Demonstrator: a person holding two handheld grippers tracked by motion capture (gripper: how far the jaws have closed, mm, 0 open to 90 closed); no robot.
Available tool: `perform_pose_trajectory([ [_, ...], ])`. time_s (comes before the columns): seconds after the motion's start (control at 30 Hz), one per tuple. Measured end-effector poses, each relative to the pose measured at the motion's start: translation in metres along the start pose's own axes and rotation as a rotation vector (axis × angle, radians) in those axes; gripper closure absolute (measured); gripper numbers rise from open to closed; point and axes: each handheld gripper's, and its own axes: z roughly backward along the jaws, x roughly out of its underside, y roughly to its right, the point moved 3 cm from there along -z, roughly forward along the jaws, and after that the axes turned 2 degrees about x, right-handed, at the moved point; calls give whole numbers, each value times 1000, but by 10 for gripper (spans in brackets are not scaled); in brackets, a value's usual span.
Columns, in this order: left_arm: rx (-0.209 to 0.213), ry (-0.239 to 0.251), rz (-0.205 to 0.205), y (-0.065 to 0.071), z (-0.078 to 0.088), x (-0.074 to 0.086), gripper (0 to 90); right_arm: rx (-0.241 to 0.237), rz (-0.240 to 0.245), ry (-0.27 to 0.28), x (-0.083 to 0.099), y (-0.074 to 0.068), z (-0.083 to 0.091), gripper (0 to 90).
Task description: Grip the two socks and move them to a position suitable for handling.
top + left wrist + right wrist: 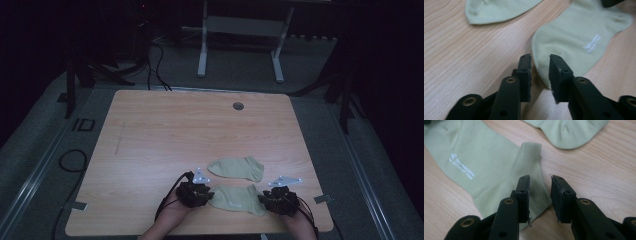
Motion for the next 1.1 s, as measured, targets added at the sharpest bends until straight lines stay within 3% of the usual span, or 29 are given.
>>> perform_pose_trajectory([
  [0.1, 1, -6, 0, 1, -3, 1, 774, 9, 11, -2, 1, -1, 0, 722],
  [0.2, 8, -5, -2, 4, -5, 0, 874, 17, 28, 3, 1, -3, 0, 818],
  [0.33, 11, -1, -18, 8, -4, -2, 887, 13, 27, -2, 0, -5, 2, 846],
  [0.47, 28, 28, -5, 7, 3, -7, 891, 7, 11, 23, -3, -2, 11, 848],
  [0.67, 20, 67, 7, 0, 15, -17, 892, 11, 2, 57, -14, 3, 21, 847],
  [0.8, 6, 89, 13, -8, 22, -25, 892, 22, -13, 89, -31, 13, 24, 847],
  [1.03, -29, 126, 22, -22, 26, -43, 891, 42, -32, 120, -51, 24, 23, 847],
  [1.1, -48, 124, 31, -31, 23, -51, 891, 70, -35, 123, -65, 32, 18, 847],
])
